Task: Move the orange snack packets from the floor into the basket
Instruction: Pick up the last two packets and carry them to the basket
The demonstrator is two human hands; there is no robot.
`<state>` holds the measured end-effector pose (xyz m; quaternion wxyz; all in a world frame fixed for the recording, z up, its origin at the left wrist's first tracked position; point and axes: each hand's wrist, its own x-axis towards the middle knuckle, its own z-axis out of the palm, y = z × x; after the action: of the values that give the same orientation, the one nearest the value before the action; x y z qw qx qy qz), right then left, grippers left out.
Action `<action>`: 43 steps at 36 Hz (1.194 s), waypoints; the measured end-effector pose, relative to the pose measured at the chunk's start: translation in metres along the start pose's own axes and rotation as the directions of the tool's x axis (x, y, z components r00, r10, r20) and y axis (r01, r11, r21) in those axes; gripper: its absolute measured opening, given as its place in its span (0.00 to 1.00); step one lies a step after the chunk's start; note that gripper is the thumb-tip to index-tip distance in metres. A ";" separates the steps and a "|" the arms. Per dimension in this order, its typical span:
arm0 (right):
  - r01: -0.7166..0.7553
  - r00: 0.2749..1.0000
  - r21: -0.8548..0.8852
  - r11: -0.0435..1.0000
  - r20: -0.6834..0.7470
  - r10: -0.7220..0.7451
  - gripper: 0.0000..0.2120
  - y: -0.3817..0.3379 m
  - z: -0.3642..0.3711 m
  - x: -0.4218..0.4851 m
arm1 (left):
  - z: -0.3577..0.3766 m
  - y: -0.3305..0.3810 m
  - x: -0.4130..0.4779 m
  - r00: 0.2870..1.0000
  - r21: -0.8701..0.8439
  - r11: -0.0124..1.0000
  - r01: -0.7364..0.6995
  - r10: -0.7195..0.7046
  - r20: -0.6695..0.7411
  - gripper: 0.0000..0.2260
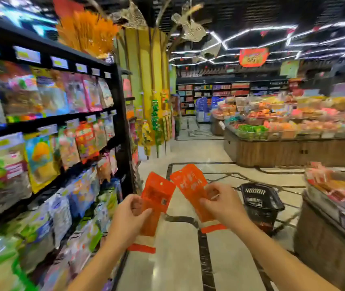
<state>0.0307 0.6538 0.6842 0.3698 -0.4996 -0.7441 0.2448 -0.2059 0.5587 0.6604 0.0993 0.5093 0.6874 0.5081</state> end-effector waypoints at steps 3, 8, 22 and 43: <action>-0.063 0.996 -0.005 0.998 -0.068 0.062 0.12 0.042 -0.042 0.019 | 0.055 0.028 0.021 0.998 -0.010 1.000 -0.027 0.028 0.063 0.12; -0.107 0.982 0.040 0.993 -0.154 0.112 0.12 0.117 -0.106 0.056 | 0.156 0.073 0.054 0.988 -0.059 0.997 -0.049 0.057 0.142 0.09; -0.158 0.952 0.046 0.986 -0.258 0.165 0.11 0.277 -0.225 0.180 | 0.382 0.177 0.135 0.972 -0.114 0.994 -0.005 0.031 0.232 0.12; -0.224 0.890 0.026 0.974 -0.402 0.215 0.10 0.398 -0.239 0.437 | 0.601 0.161 0.389 0.934 -0.172 0.983 -0.056 0.113 0.339 0.10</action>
<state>0.3458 1.2083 0.6708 0.4798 -0.6238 -0.5934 0.1692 0.1041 1.2236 0.6583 0.2373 0.6105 0.5935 0.4677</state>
